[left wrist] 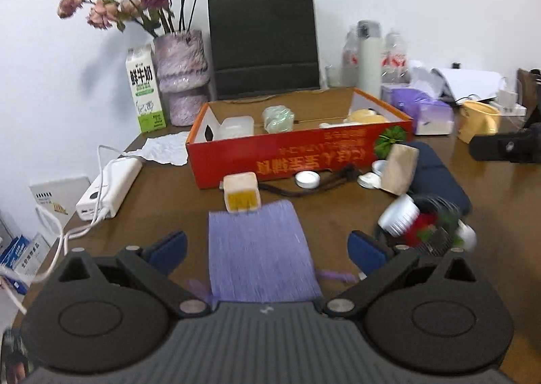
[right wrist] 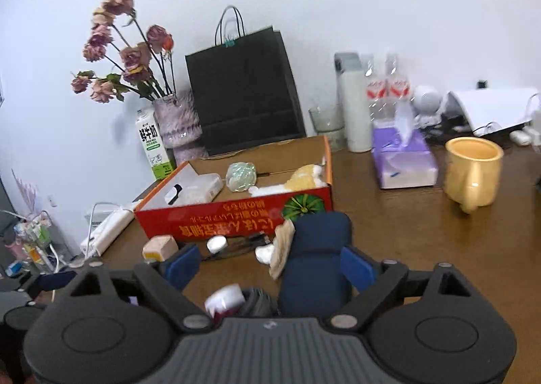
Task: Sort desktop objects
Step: 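Withdraw both tools from the cardboard box back over the desk, then grasp the black coiled cable and white lid with left tool while right tool grasps the red rose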
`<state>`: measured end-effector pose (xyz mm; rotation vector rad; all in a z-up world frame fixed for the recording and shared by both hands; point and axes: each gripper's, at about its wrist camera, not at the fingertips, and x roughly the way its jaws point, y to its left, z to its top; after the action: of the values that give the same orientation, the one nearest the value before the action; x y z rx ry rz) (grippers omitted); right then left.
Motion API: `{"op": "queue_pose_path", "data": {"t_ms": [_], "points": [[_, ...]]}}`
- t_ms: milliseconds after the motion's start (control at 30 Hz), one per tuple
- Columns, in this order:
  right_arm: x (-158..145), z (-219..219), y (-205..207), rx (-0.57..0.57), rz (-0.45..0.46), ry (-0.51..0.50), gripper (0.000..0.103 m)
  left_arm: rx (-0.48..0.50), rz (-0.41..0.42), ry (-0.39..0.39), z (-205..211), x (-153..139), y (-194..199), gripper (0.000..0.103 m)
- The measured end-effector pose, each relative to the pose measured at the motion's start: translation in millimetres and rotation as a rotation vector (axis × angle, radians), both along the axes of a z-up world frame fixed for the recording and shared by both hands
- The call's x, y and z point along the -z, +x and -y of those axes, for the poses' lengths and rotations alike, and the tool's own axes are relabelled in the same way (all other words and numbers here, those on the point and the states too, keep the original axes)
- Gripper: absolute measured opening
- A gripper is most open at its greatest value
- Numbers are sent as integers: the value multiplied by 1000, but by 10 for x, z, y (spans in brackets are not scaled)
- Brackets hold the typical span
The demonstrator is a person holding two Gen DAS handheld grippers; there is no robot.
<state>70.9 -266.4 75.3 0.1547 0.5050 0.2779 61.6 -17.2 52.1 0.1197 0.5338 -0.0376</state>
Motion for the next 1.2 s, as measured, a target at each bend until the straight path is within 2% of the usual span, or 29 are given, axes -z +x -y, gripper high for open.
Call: {"op": "queue_pose_path", "data": {"t_ms": [100,200,300,367,433,500,567,767,867,1000,1100,1133,1167,1200], "points": [[154,-61,-287,-10,6,-41,92,-10,84,-53,-9,140,-357,103],[319,-45,-613,-20,63,-23,92,-8,90,-78,6,247,-572,103],[464,-71,-890,-26,140,-41,94,-23,136,-147,-51,327,-757,103],[573,-162,-1041,-26,163,-125,103,-18,166,-146,-63,358,-827,103],[654,-220,-1140,-26,156,-182,103,-21,170,-131,-49,379,-874,103],[705,-212,-1223,-7,161,-170,103,-40,147,-152,-62,396,-893,103],[716,-200,-1241,-18,156,-151,103,-59,133,-180,-82,429,-909,103],[701,-161,-1235,-22,151,-131,99,-60,132,-174,-77,449,-914,103],[707,-158,-1162,-12,120,-111,96,-48,130,-163,-59,457,-889,103],[632,-175,-1076,-21,123,-92,94,-18,96,-174,-30,433,-786,103],[523,-192,-975,-39,135,-66,92,15,44,-218,-20,393,-662,100],[485,-197,-921,-37,131,-61,83,30,37,-226,-16,373,-625,94],[449,-197,-859,-36,127,-49,66,45,41,-233,-15,339,-588,86],[418,-186,-792,-40,119,-31,58,53,43,-239,-16,303,-543,84]]}}
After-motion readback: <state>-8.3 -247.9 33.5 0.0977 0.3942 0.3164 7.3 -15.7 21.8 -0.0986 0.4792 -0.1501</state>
